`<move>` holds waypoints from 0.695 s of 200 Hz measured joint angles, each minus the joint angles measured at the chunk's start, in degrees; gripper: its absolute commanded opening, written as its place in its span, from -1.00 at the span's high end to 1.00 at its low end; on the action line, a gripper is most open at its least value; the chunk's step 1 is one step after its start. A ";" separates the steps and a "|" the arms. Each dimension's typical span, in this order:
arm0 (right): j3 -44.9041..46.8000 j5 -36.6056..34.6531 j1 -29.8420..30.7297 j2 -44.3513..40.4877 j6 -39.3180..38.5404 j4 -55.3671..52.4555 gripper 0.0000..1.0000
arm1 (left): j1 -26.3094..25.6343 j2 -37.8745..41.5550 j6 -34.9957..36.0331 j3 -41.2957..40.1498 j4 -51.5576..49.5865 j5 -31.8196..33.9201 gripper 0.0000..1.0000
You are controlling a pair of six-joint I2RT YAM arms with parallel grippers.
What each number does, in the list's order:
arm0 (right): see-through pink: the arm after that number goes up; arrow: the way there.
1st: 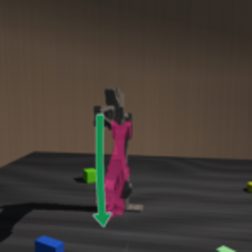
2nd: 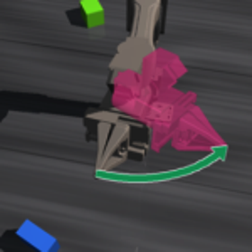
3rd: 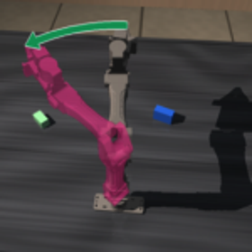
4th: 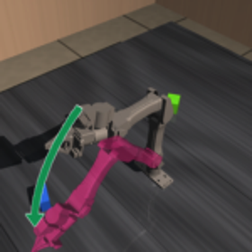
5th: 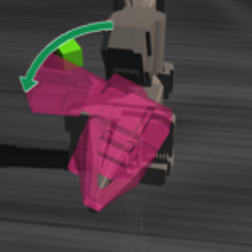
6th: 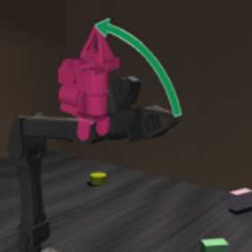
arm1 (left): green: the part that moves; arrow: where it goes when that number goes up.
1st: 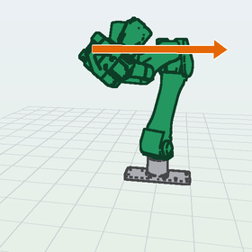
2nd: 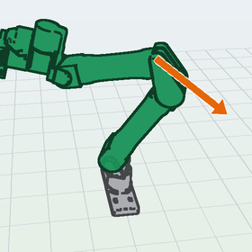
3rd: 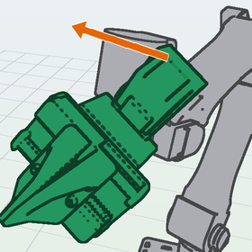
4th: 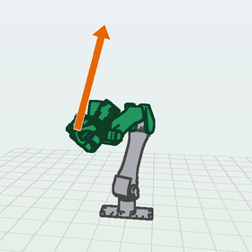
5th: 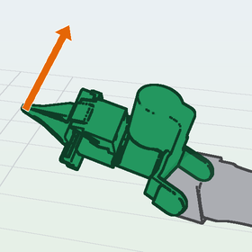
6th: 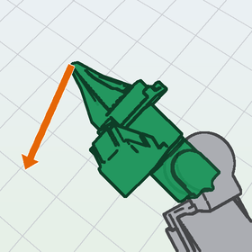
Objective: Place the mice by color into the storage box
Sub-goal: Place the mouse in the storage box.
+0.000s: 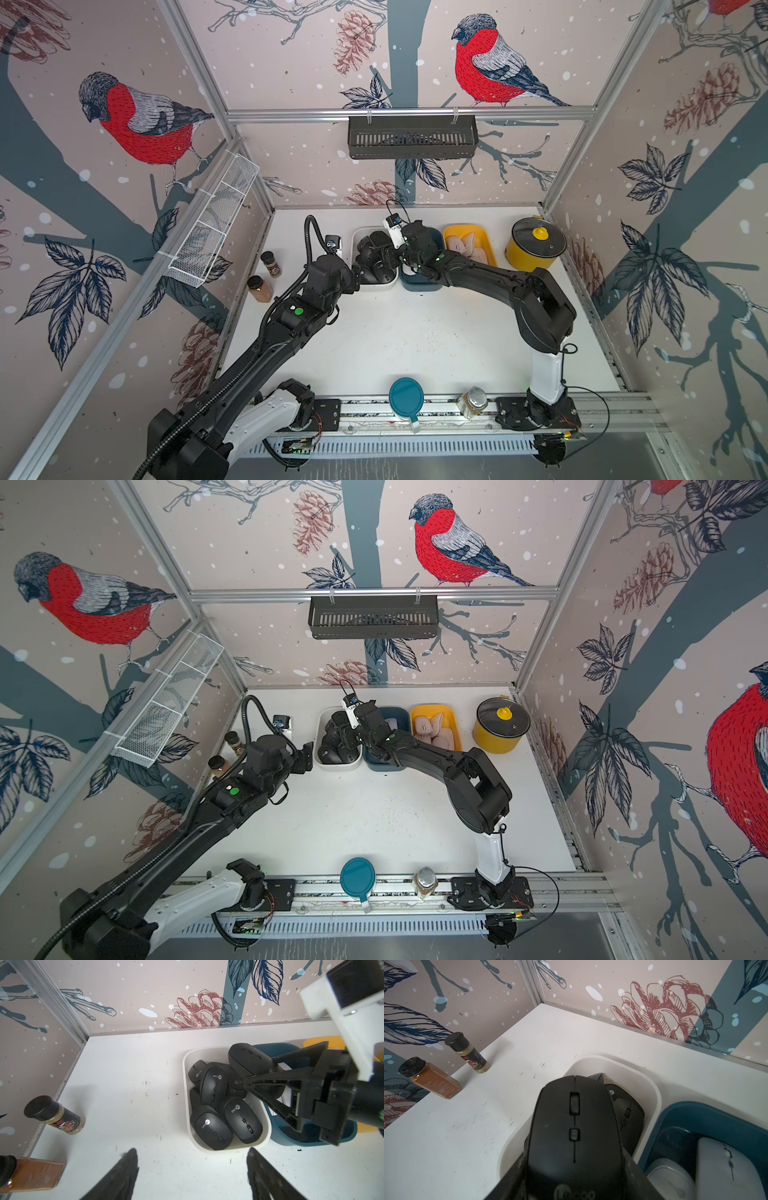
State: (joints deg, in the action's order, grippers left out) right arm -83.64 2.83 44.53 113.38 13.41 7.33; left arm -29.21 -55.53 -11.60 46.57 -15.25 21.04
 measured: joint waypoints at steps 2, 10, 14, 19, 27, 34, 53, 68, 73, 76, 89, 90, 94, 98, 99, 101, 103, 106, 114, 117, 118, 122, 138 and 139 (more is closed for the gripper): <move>-0.20 0.02 -0.07 0.20 0.04 -0.09 -0.03 | 0.04 0.04 -0.02 -0.04 0.00 0.00 -0.62; -0.90 -0.31 -0.35 0.85 0.11 -0.28 -0.03 | 0.13 0.22 -0.04 -0.15 0.00 -0.02 -0.62; -1.25 -0.44 -0.50 1.16 0.24 -0.39 -0.04 | 0.17 0.28 -0.07 -0.17 -0.02 -0.02 -0.62; -1.60 -0.61 -0.72 1.53 0.31 -0.42 -0.04 | 0.20 0.37 -0.11 -0.26 0.02 -0.04 -0.62; -2.01 -1.20 -1.01 2.05 0.76 -0.46 -0.03 | 0.22 0.57 -0.48 -0.42 0.07 -0.07 -0.62; -2.25 -1.46 -1.18 2.47 1.51 -0.46 -0.04 | 0.28 0.74 -0.57 -0.59 0.15 -0.13 -0.62; -2.71 -1.99 -1.81 3.56 1.84 -0.55 -0.03 | 0.52 0.90 -1.18 -1.09 0.74 -0.55 -0.62; -2.82 -2.82 -2.05 4.17 3.06 -0.85 -0.04 | 0.74 0.90 -1.70 -1.11 0.81 -0.90 -0.61; -2.91 -2.78 -2.21 4.39 3.06 -0.87 -0.04 | 0.90 0.90 -1.77 -1.11 0.85 -1.09 -0.62; -2.95 -2.78 -2.23 4.52 3.08 -0.87 -0.04 | 1.05 0.90 -1.81 -1.11 0.85 -1.18 -0.62; -3.19 -2.80 -2.45 5.07 3.48 -0.83 -0.04 | 1.86 0.87 -2.05 -1.11 0.85 -1.55 -0.61; -3.21 -2.80 -2.47 5.11 3.50 -0.83 -0.04 | 1.90 0.87 -2.08 -1.11 0.85 -1.57 -0.62; -3.30 -2.80 -2.49 5.27 3.76 -0.85 -0.04 | 2.19 0.87 -2.16 -1.11 0.85 -1.62 -0.61; -3.39 -2.78 -2.58 5.49 4.33 -0.81 -0.04 | 2.54 0.90 -2.23 -1.11 0.85 -1.68 -0.61; -3.39 -2.78 -2.58 5.51 4.42 -0.81 -0.04 | 2.62 0.90 -2.25 -1.11 0.87 -1.75 -0.61; -3.43 -2.78 -2.60 5.60 4.44 -0.81 -0.04 | 2.80 0.92 -2.32 -1.11 0.87 -1.81 -0.61; -3.48 -2.80 -2.64 5.70 4.46 -0.83 -0.04 | 2.95 0.92 -2.45 -1.14 0.92 -1.92 -0.61; -3.50 -2.80 -2.71 5.84 4.46 -0.83 -0.03 | 3.17 0.94 -2.64 -1.16 0.98 -2.01 -0.61; -3.80 -2.80 -2.91 6.29 4.63 -1.03 -0.04 | 3.58 1.03 -2.99 -1.22 1.14 -2.03 -0.62; -3.98 -2.80 -2.97 6.47 4.70 -1.11 -0.04 | 3.67 1.07 -3.06 -1.27 1.16 -2.12 -0.61; -4.02 -2.80 -2.99 6.51 4.74 -1.14 -0.04 | 3.74 1.07 -3.06 -1.27 1.20 -2.19 -0.61; -4.31 -2.80 -3.06 6.82 4.83 -1.22 -0.04 | 3.91 1.11 -3.08 -1.31 1.27 -2.49 -0.61; -5.27 -2.80 -3.34 7.89 5.49 -1.33 -0.04 | 4.11 1.07 -3.08 -1.40 1.29 -3.06 -0.61; -5.31 -2.80 -3.34 7.93 5.55 -1.33 -0.04 | 4.11 1.07 -3.08 -1.40 1.27 -3.08 -0.61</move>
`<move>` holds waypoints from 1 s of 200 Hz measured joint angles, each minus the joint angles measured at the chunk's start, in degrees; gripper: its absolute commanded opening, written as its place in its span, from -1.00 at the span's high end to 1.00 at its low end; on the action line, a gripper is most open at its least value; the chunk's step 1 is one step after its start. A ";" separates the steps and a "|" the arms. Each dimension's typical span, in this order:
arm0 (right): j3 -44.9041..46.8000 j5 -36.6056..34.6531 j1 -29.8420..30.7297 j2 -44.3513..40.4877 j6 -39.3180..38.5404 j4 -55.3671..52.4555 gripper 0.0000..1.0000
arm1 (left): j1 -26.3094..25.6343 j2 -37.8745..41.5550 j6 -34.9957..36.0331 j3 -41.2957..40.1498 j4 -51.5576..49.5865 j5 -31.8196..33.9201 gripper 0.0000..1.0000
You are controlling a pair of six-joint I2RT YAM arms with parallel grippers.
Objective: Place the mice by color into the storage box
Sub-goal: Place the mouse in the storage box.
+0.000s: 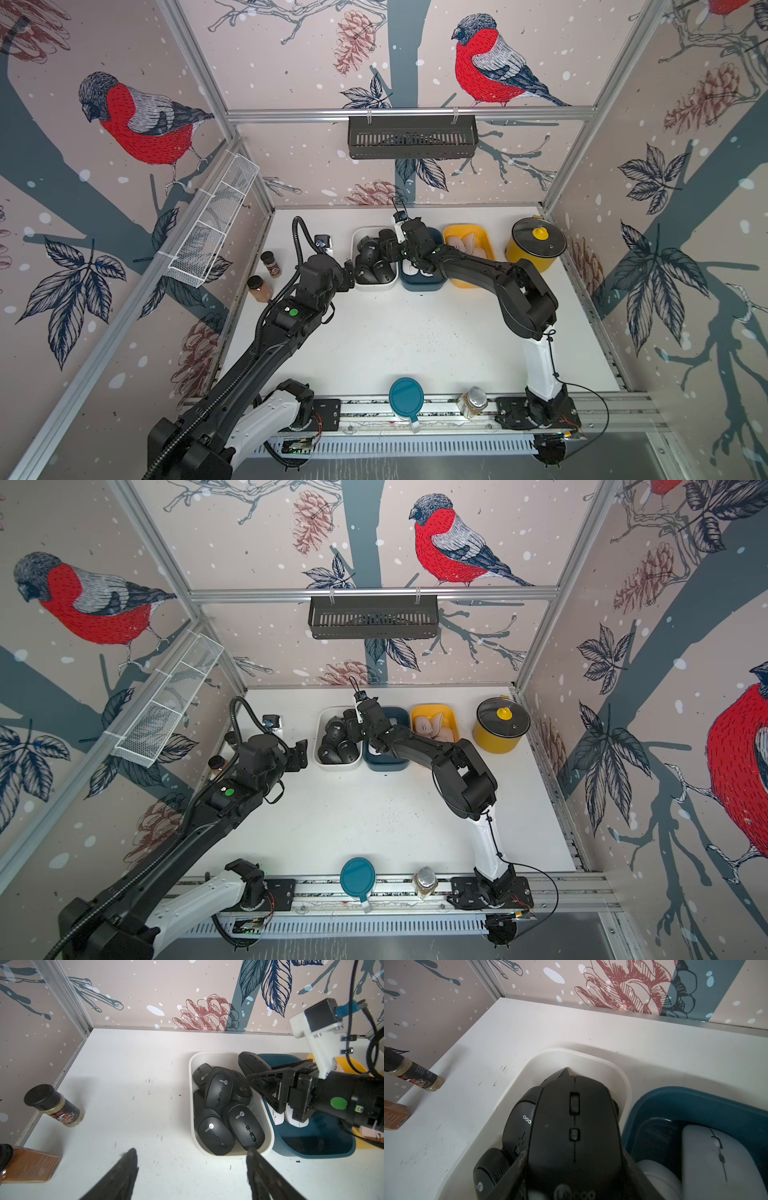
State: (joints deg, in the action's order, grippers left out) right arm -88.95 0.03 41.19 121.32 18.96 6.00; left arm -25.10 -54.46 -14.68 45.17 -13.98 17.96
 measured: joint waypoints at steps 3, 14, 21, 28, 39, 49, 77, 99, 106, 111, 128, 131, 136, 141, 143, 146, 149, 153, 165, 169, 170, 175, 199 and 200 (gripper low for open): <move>-0.17 0.00 -0.07 0.22 0.37 -0.02 -0.04 | 0.02 -0.02 0.00 0.00 0.00 -0.09 -0.61; -0.74 -0.11 -0.15 0.92 0.35 -0.17 -0.04 | 0.17 -0.07 0.00 0.00 0.07 -0.15 -0.61; -1.25 -0.09 -0.15 1.51 0.35 -0.26 -0.05 | 0.22 -0.11 0.00 -0.02 0.15 -0.17 -0.61; -1.92 0.02 -0.13 2.21 0.35 -0.31 -0.05 | 0.26 -0.13 0.00 -0.07 0.31 -0.39 -0.61; -3.43 0.28 -0.15 3.65 0.37 -0.70 -0.05 | 0.31 -0.22 0.00 -0.15 0.48 -1.18 -0.61; -4.98 0.52 -0.15 4.94 0.44 -1.16 -0.06 | 0.37 -0.39 0.00 -0.15 0.70 -1.27 -0.61; -8.24 1.27 -0.24 8.02 0.59 -2.08 -0.12 | 0.55 -0.44 0.00 -0.17 0.85 -1.36 -0.61; -9.57 1.60 -0.26 9.29 0.74 -2.56 -0.19 | 0.63 -0.42 0.02 -0.24 0.92 -1.36 -0.61; -9.68 1.60 -0.26 9.40 0.76 -2.62 -0.20 | 0.66 -0.42 0.02 -0.24 0.94 -1.38 -0.61; -9.73 1.60 -0.26 9.49 0.76 -2.62 -0.21 | 0.66 -0.42 0.02 -0.24 0.98 -1.38 -0.61; -9.79 1.77 -0.26 9.51 0.76 -2.60 -0.33 | 0.72 -0.42 0.02 -0.24 1.03 -1.40 -0.61; -9.79 1.79 -0.26 9.51 0.76 -2.60 -0.35 | 0.76 -0.42 0.02 -0.24 1.05 -1.40 -0.61; -9.79 1.81 -0.26 9.51 0.74 -2.60 -0.38 | 0.81 -0.42 0.02 -0.26 1.07 -1.40 -0.61; -9.77 1.90 -0.26 9.51 0.74 -2.56 -0.39 | 0.85 -0.44 0.02 -0.26 1.09 -1.40 -0.61; -9.77 2.01 -0.26 9.51 0.72 -2.54 -0.40 | 0.87 -0.44 0.02 -0.26 1.09 -1.40 -0.61; -9.77 2.14 -0.26 9.49 0.72 -2.49 -0.41 | 0.92 -0.46 0.02 -0.26 1.11 -1.40 -0.61; -9.75 2.25 -0.24 9.44 0.68 -2.49 -0.42 | 0.92 -0.48 0.02 -0.28 1.14 -1.40 -0.61; -9.66 2.27 -0.24 9.33 0.57 -2.51 -0.43 | 0.92 -0.55 0.02 -0.28 1.18 -1.40 -0.61; -9.18 2.43 -0.13 8.63 0.55 -2.73 -0.45 | 0.94 -0.70 0.07 -0.31 1.20 -1.46 -0.61; -8.98 2.38 -0.11 8.35 0.46 -2.95 -0.46 | 0.94 -0.74 0.07 -0.35 1.20 -1.51 -0.61; -8.90 2.38 -0.11 8.20 0.39 -2.99 -0.46 | 0.94 -0.74 0.07 -0.35 1.22 -1.53 -0.61; -8.61 2.43 -0.09 7.78 0.26 -3.06 -0.47 | 0.98 -0.79 0.09 -0.37 1.20 -1.68 -0.62; -6.84 2.43 0.42 4.66 -1.11 -2.78 -0.49 | 0.98 -1.31 0.17 -0.50 1.22 -2.03 -0.61; -6.78 2.43 0.44 4.57 -1.11 -2.73 -0.49 | 0.98 -1.33 0.20 -0.50 1.22 -2.12 -0.61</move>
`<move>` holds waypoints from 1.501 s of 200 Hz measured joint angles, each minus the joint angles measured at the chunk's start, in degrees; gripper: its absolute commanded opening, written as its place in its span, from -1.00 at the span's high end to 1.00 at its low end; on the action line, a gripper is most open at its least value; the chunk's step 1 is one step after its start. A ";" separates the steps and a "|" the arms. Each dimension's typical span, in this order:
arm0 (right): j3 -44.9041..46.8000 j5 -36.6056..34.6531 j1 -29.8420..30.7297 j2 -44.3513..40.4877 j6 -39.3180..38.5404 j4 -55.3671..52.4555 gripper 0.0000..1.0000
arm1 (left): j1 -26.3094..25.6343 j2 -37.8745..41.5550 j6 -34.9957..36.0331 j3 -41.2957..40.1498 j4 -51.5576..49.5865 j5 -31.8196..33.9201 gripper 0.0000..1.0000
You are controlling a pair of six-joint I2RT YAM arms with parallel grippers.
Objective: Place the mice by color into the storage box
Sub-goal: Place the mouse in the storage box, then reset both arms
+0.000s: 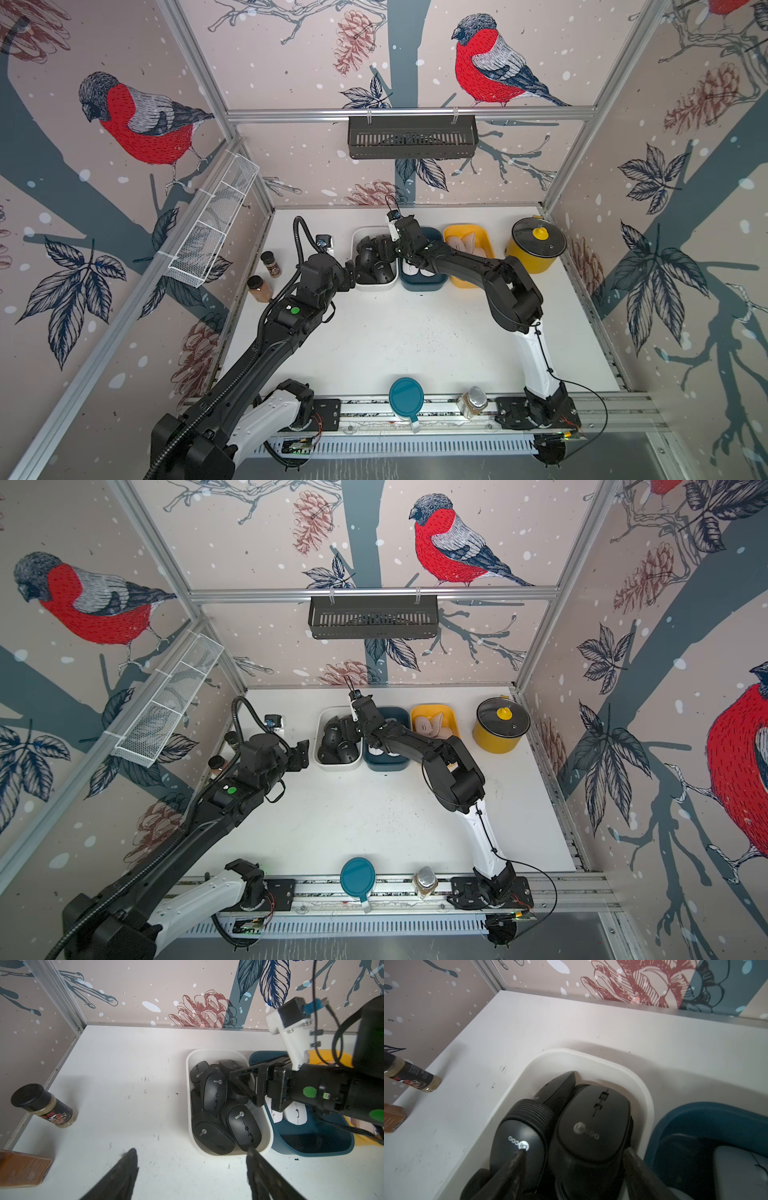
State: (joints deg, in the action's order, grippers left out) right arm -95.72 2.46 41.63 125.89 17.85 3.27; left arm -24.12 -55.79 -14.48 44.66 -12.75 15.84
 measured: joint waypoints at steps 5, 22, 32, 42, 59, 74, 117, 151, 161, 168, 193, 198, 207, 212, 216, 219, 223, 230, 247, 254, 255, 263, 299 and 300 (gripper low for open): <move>0.57 0.00 0.17 -0.83 -0.09 0.13 -0.49 | 0.02 -0.13 0.07 0.00 -0.02 -0.42 -0.61; 2.82 -0.02 0.72 -3.56 -0.74 0.61 -0.50 | 0.02 -0.48 0.37 0.00 -0.02 -0.81 -0.60; 4.72 -0.11 0.85 -5.60 -1.57 1.33 -0.50 | 0.02 -0.55 0.55 0.00 -0.02 -0.81 -0.61; 7.08 -0.50 1.03 -8.13 -1.68 1.95 -0.50 | 0.02 -0.50 0.94 0.02 -0.02 -0.81 -0.61; 12.17 -0.94 1.07 -13.68 -2.08 3.78 -0.50 | 0.02 -0.35 1.25 0.04 -0.02 -0.48 -0.61; 18.23 -1.53 1.03 -19.65 -2.99 6.32 -0.50 | 0.02 -0.26 1.36 0.52 -0.33 0.66 -0.61; 38.86 -4.28 -2.01 -41.13 -4.35 11.82 -0.57 | 0.04 0.96 -2.62 0.55 0.94 5.14 -0.62; 54.34 -6.34 -11.06 -57.99 -4.28 14.75 -0.67 | 0.04 0.79 -4.81 -4.46 6.60 10.27 -0.64; 58.07 -6.54 -14.99 -62.42 -4.11 15.26 -0.69 | 0.04 0.07 -4.87 -4.94 8.22 12.94 -0.66; 60.26 -6.69 -17.81 -64.87 -4.11 15.65 -0.70 | 0.04 -0.44 -5.16 -5.09 9.27 15.06 -0.67; 67.63 -5.92 -26.80 -70.73 -3.17 16.94 -0.72 | 0.11 -2.99 -4.44 -6.54 15.32 20.59 -0.70; 68.87 -5.81 -28.44 -71.34 -2.93 16.98 -0.73 | 0.11 -3.78 -3.65 -6.97 16.65 21.07 -0.70; 70.86 -6.32 -31.41 -72.04 -2.34 17.16 -0.73 | 0.11 -5.44 -2.82 -7.76 19.08 21.79 -0.71; 71.89 -7.06 -32.98 -72.22 -1.29 17.33 -0.74 | 0.13 -6.49 -1.97 -8.09 20.06 21.86 -0.71; 72.65 -7.69 -34.05 -72.24 -0.98 17.81 -0.74 | 0.13 -7.26 -1.27 -8.24 20.68 21.92 -0.71; 73.18 -8.09 -34.73 -72.24 -0.96 17.99 -0.74 | 0.13 -8.07 -0.79 -8.35 21.33 21.92 -0.71; 73.90 -8.57 -35.56 -72.22 -0.63 18.38 -0.74 | 0.15 -8.85 -0.33 -8.39 21.81 21.92 -0.71; 75.12 -9.03 -36.61 -71.93 0.17 19.37 -0.74 | 0.15 -10.36 0.57 -8.57 23.19 21.81 -0.71; 77.09 -11.34 -37.57 -70.23 -0.39 21.22 -0.74 | 0.28 -12.76 3.08 -9.79 26.45 21.62 -0.72; 77.33 -12.26 -37.62 -69.48 -1.27 21.53 -0.74 | 0.44 -13.44 3.89 -10.67 28.11 21.64 -0.72; 77.33 -12.35 -37.64 -69.42 -1.38 21.62 -0.74 | 0.46 -13.49 4.04 -10.78 28.33 21.66 -0.72; 77.66 -13.55 -37.73 -68.52 -2.03 23.02 -0.74 | 0.81 -14.05 4.96 -12.28 30.58 21.70 -0.73; 81.24 -17.33 -37.97 -63.23 -6.19 32.30 -0.73 | 4.76 -15.23 8.85 -19.50 41.03 21.42 -0.76; 81.35 -17.42 -37.97 -62.95 -6.25 32.68 -0.73 | 4.90 -15.26 8.85 -19.61 41.20 21.38 -0.76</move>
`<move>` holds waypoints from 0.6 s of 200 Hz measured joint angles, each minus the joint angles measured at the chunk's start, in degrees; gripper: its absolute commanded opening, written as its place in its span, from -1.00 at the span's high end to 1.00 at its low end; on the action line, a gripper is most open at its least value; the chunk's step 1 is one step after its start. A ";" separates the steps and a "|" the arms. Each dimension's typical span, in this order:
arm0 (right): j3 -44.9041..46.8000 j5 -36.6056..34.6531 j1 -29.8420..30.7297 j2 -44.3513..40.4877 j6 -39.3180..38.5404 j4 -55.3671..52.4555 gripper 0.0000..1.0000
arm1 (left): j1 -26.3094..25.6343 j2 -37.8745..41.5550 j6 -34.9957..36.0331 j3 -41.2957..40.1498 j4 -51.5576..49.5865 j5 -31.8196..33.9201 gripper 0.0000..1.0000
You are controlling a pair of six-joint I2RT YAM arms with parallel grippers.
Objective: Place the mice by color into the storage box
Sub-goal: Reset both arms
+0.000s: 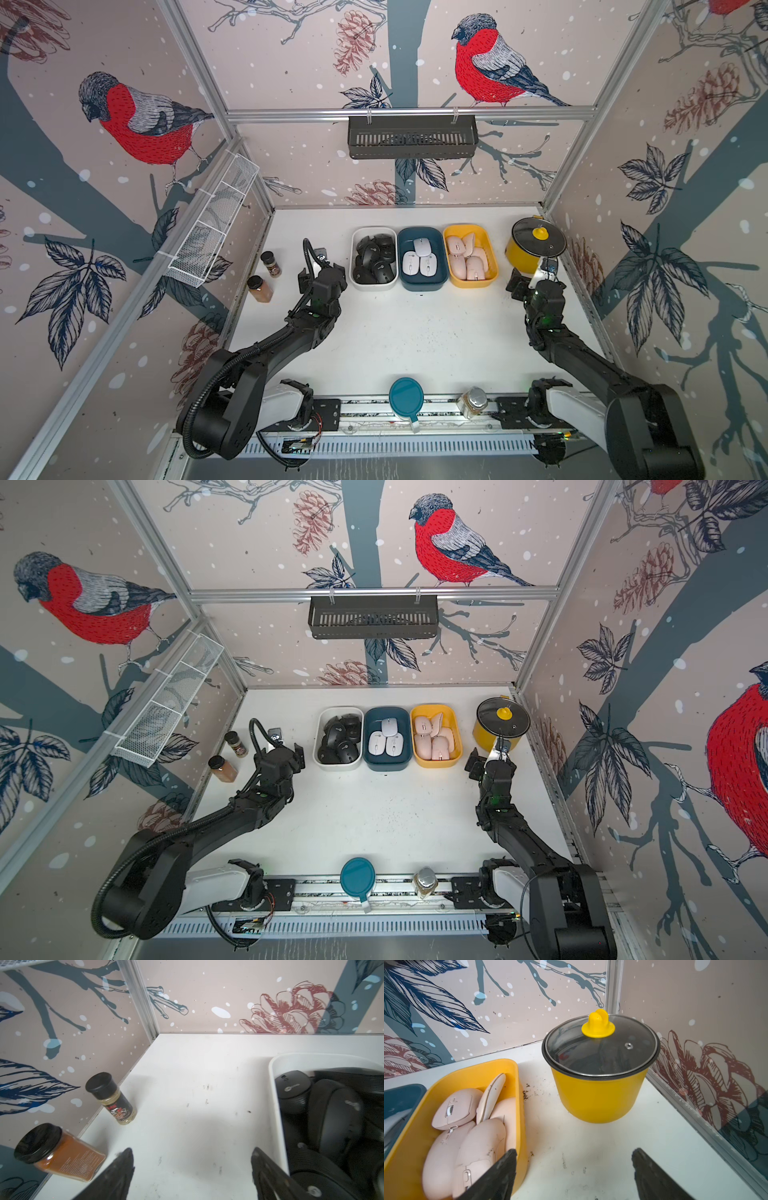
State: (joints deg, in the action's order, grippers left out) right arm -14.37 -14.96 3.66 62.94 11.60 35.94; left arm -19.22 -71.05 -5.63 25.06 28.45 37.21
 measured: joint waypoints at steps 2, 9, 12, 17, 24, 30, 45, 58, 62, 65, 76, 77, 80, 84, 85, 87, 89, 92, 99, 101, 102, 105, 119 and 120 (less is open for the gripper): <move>0.11 -0.04 0.00 0.26 -0.07 0.42 -0.73 | 0.35 -0.02 0.00 -0.28 0.55 -0.15 -0.76; 0.44 -0.35 0.00 1.70 -1.20 2.05 -0.73 | 1.60 -0.11 0.00 -1.11 2.03 -0.33 -0.76; 0.50 -0.44 0.00 2.19 -1.44 2.60 -0.73 | 2.14 -0.13 0.00 -1.46 2.73 -0.61 -0.76; 0.63 -0.57 0.00 3.02 -1.73 3.85 -0.73 | 2.91 -0.15 0.02 -1.88 3.56 -1.31 -0.76; 0.98 -0.79 0.00 4.26 -2.54 6.12 -0.73 | 3.58 -0.28 0.09 -2.47 4.92 -1.44 -0.76; 1.49 -0.85 -0.07 5.27 -2.80 8.20 -0.73 | 4.09 -0.57 0.46 -3.06 6.47 -1.66 -0.76; 2.86 -0.85 -0.26 7.43 -3.58 12.41 -0.73 | 5.55 -1.95 1.53 -4.79 10.58 -2.99 -0.77; 3.41 -0.81 -0.61 8.92 -4.17 15.45 -0.73 | 7.39 -3.58 1.77 -5.97 13.38 -4.39 -0.77; 3.43 -0.63 -0.74 9.49 -4.26 16.61 -0.73 | 7.98 -4.13 2.03 -6.21 14.21 -4.63 -0.77; 3.50 -0.28 -0.79 9.94 -4.31 17.53 -0.73 | 8.35 -4.48 2.21 -6.36 14.82 -4.87 -0.77; 3.96 0.61 -1.03 10.93 -4.70 20.35 -0.74 | 9.49 -5.73 2.67 -6.99 17.46 -6.64 -0.77; 4.00 0.79 -1.05 11.04 -4.76 20.61 -0.74 | 9.55 -5.79 2.69 -7.04 17.64 -6.71 -0.77; 4.11 1.25 -1.14 11.32 -4.96 21.22 -0.74 | 9.90 -6.21 2.73 -7.30 18.71 -7.17 -0.78; 4.17 1.77 -1.25 11.63 -5.42 21.90 -0.74 | 10.21 -6.64 2.95 -7.61 19.78 -7.54 -0.78; 4.20 1.86 -1.25 11.69 -5.53 22.01 -0.74 | 10.36 -6.80 3.08 -7.74 20.13 -7.72 -0.78; 4.24 2.03 -1.31 11.91 -5.73 22.45 -0.74 | 10.49 -6.97 3.13 -7.87 20.50 -7.91 -0.78; 4.31 2.25 -1.38 12.13 -5.75 22.97 -0.74 | 10.71 -7.21 3.13 -8.07 21.14 -8.31 -0.78; 4.44 2.67 -1.46 12.50 -5.75 23.82 -0.74 | 11.06 -7.61 3.19 -8.41 22.08 -8.85 -0.78; 4.79 3.04 -1.60 13.35 -5.95 25.62 -0.74 | 11.85 -8.37 3.34 -9.14 23.93 -9.77 -0.78; 4.90 3.10 -1.60 13.66 -5.99 26.14 -0.74 | 12.11 -8.61 3.34 -9.35 24.41 -10.16 -0.78; 4.94 3.15 -1.60 13.75 -6.01 26.34 -0.74 | 12.20 -8.66 3.37 -9.42 24.57 -10.29 -0.78; 5.11 3.43 -1.62 14.29 -6.12 27.17 -0.74 | 12.48 -8.94 3.48 -9.66 25.14 -10.69 -0.78; 5.51 4.52 -1.86 16.72 -7.08 29.88 -0.74 | 13.68 -10.64 3.54 -10.47 28.33 -13.33 -0.78; 5.51 4.55 -1.86 16.85 -7.08 30.01 -0.74 | 13.79 -10.86 3.54 -10.51 28.70 -13.53 -0.78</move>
State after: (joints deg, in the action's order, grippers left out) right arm -8.86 -10.41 1.80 79.79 4.51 65.95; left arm -5.43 -81.91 -2.09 14.55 57.14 23.68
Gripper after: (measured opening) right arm 0.870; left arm 0.890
